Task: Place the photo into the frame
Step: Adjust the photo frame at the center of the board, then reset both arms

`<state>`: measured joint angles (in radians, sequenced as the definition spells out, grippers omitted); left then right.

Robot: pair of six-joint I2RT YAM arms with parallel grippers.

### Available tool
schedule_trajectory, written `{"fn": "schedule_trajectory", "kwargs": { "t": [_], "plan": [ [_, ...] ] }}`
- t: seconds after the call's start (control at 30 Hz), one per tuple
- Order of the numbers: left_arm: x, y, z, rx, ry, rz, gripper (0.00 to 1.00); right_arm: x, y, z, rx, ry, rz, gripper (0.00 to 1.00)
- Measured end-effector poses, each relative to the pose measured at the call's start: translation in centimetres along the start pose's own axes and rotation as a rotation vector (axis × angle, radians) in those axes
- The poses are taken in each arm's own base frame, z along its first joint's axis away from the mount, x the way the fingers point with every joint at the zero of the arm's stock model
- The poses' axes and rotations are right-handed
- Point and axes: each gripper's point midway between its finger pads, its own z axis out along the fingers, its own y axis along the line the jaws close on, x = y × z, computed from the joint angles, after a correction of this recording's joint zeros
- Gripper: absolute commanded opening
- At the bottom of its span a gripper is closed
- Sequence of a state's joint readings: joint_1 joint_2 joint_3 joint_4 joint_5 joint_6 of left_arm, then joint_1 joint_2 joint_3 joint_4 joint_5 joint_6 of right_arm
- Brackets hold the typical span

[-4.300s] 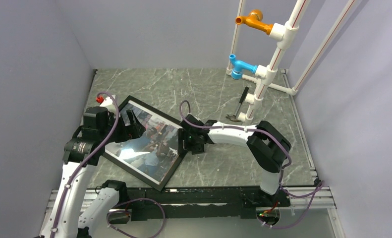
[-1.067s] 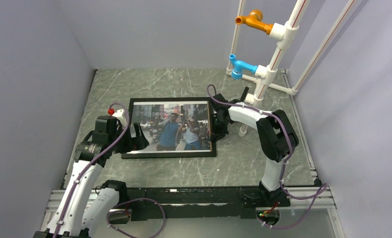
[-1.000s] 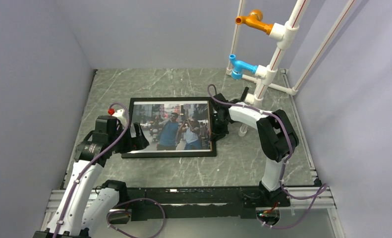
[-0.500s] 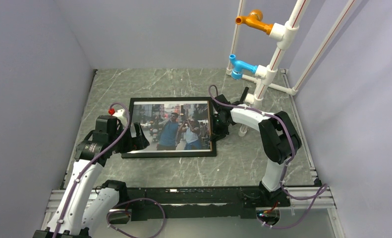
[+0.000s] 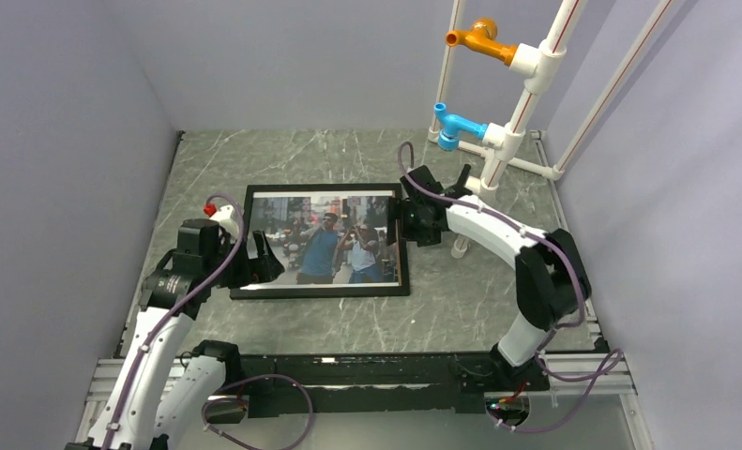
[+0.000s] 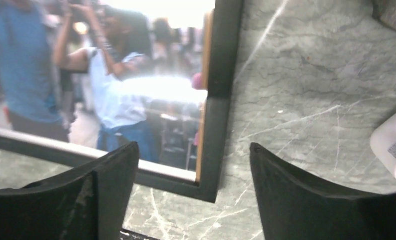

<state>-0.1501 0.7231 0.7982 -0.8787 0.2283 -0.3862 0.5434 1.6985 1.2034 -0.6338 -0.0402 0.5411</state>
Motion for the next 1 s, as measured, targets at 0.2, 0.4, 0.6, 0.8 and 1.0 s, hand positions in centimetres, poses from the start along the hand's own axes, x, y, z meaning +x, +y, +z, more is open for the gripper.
{"fn": "schedule_trajectory", "kwargs": {
  "t": [0.2, 0.4, 0.6, 0.8, 1.0],
  "plan": [
    [-1.4, -2.0, -1.0, 0.106, -0.085, 0.031, 0.99, -0.9, 3.6, -5.2, -0.110, -0.139, -0.131, 1.00],
    [-2.8, -4.0, -2.2, 0.210, -0.179, 0.073, 0.99, 0.6, 4.6, -9.5, -0.247, -0.234, -0.213, 1.00],
    [-3.5, -5.2, -3.0, 0.276, -0.232, 0.103, 0.99, 4.0, 3.8, -12.3, -0.368, -0.294, -0.264, 1.00],
    [-3.6, -5.7, -3.0, 0.305, -0.243, 0.115, 0.99, 6.2, 2.9, -16.1, -0.495, -0.460, -0.322, 1.00],
    [-4.0, -5.9, -3.3, 0.315, -0.273, 0.126, 0.99, 6.6, 1.9, -18.8, -0.522, -0.598, -0.340, 0.99]
  ]
}}
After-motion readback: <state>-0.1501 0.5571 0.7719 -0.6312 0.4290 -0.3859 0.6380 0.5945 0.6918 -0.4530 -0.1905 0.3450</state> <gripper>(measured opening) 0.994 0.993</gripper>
